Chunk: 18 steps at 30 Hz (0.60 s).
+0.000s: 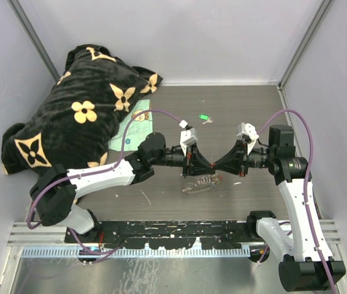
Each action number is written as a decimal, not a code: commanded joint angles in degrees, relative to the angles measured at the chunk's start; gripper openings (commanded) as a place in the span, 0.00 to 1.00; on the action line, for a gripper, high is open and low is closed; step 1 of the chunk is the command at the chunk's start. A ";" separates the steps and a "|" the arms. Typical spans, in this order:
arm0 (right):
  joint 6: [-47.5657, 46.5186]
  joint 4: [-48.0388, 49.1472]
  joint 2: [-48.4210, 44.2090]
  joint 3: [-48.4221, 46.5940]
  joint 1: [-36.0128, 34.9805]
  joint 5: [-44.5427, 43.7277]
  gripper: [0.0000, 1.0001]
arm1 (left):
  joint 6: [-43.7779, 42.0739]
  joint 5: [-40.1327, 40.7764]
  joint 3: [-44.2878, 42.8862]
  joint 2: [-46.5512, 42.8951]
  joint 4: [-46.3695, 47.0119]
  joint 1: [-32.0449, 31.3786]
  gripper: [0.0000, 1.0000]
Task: Remove the keys from the keyring
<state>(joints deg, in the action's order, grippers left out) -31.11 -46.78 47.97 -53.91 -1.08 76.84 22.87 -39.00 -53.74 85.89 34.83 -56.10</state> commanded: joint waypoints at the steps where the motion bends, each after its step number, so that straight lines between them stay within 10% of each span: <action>1: -0.37 1.52 -0.89 -2.78 -0.15 2.09 0.01 | -0.29 -2.30 -2.66 -0.37 0.94 0.10 0.00; 10: 1.83 1.40 -1.89 -5.34 2.68 3.43 0.49 | 2.46 -2.86 -0.08 -2.94 4.44 1.75 0.00; 18: 1.15 0.19 -4.76 -4.56 6.52 4.92 0.56 | 7.07 2.37 4.37 -7.58 9.14 2.40 0.00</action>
<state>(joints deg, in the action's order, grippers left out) -29.69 -46.87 44.47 -56.95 4.75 79.53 26.46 -40.03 -51.00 83.59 35.79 -54.04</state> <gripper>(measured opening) 0.557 0.018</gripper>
